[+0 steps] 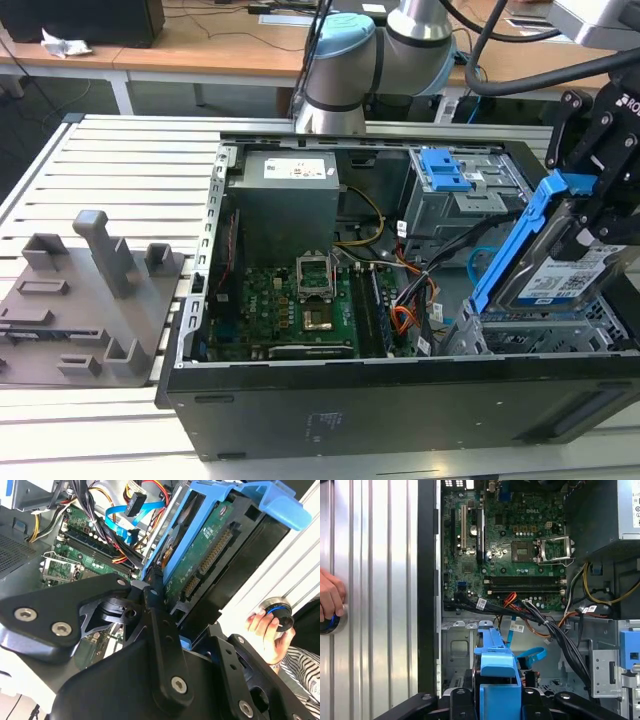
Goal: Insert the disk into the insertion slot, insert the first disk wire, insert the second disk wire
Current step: 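Insert the disk into the insertion slot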
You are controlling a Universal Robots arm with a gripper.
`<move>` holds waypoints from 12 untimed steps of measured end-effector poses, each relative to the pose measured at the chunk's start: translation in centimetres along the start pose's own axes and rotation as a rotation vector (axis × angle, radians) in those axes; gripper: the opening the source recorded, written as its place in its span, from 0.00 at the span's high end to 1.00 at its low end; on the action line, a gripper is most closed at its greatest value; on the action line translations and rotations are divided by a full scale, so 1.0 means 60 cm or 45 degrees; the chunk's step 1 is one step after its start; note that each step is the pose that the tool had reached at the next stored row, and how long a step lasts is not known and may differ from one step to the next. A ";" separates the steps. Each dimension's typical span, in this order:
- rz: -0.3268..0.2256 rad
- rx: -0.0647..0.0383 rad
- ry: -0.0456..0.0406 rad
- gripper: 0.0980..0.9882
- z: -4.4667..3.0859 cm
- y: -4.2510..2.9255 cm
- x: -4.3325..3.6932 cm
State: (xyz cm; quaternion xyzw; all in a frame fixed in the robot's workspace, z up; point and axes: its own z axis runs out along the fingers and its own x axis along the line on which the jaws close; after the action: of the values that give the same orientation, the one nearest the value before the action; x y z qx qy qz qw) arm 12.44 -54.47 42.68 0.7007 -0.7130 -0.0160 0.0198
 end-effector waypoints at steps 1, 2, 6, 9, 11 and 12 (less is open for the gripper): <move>0.000 -0.001 0.000 0.70 0.002 0.000 0.000; 0.000 -0.003 0.000 0.70 0.004 0.000 0.000; 0.000 -0.007 0.000 0.70 0.016 -0.001 0.000; 0.000 -0.008 0.000 0.70 0.022 -0.001 0.000; 0.000 -0.009 0.000 0.70 0.026 -0.001 0.000; 0.000 -0.009 0.000 0.70 0.027 -0.002 0.000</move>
State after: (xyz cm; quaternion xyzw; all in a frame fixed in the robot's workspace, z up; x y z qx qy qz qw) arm 12.45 -54.47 41.03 0.7007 -0.7129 -0.0183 0.0222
